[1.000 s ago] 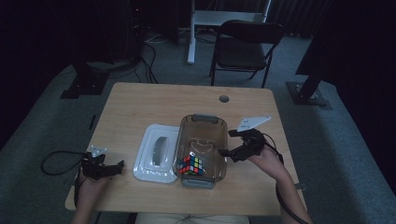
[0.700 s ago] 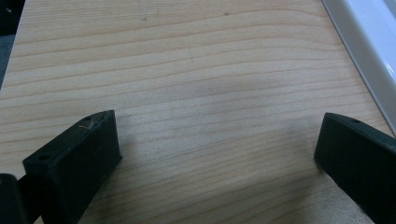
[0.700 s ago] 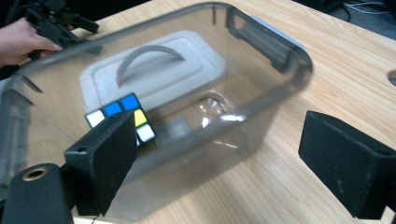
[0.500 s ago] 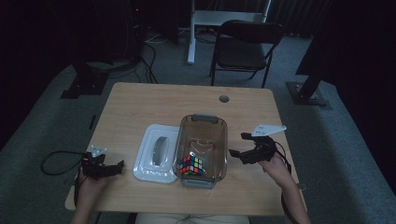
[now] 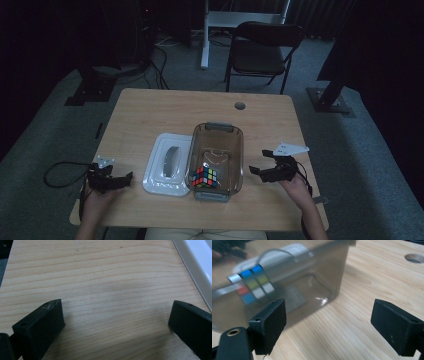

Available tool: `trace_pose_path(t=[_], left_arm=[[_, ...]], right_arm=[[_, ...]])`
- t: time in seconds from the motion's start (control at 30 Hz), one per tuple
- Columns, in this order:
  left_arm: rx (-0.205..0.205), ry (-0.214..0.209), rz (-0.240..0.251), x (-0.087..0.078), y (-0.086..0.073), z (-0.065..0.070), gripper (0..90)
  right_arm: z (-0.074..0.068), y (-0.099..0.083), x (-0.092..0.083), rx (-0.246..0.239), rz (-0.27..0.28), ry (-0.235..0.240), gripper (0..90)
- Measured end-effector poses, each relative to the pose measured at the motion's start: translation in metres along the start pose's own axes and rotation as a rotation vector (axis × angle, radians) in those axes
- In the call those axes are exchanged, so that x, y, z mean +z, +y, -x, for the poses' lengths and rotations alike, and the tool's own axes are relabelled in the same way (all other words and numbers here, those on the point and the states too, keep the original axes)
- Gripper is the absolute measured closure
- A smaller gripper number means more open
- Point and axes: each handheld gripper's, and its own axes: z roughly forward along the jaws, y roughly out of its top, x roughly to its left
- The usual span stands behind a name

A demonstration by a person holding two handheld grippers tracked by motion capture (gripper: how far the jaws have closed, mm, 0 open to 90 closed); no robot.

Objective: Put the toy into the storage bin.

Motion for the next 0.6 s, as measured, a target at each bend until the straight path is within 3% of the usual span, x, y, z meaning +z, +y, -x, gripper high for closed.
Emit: trace_pose_path(t=[0.27, 0.4, 0.6], left_arm=[[0.000, 0.001, 0.000, 0.000, 0.000, 0.000, 0.6], [0.000, 0.002, 0.000, 0.000, 0.000, 0.000, 0.6], [-0.002, 0.004, 0.000, 0.000, 0.000, 0.000, 0.6]], right_arm=[[0.006, -0.034, 0.009, 0.049, 0.033, -0.018, 12.7], [0.009, -0.050, 0.014, 0.056, 0.006, -0.075, 12.5], [0.011, -0.063, 0.016, 0.086, 0.019, -0.129, 12.7]])
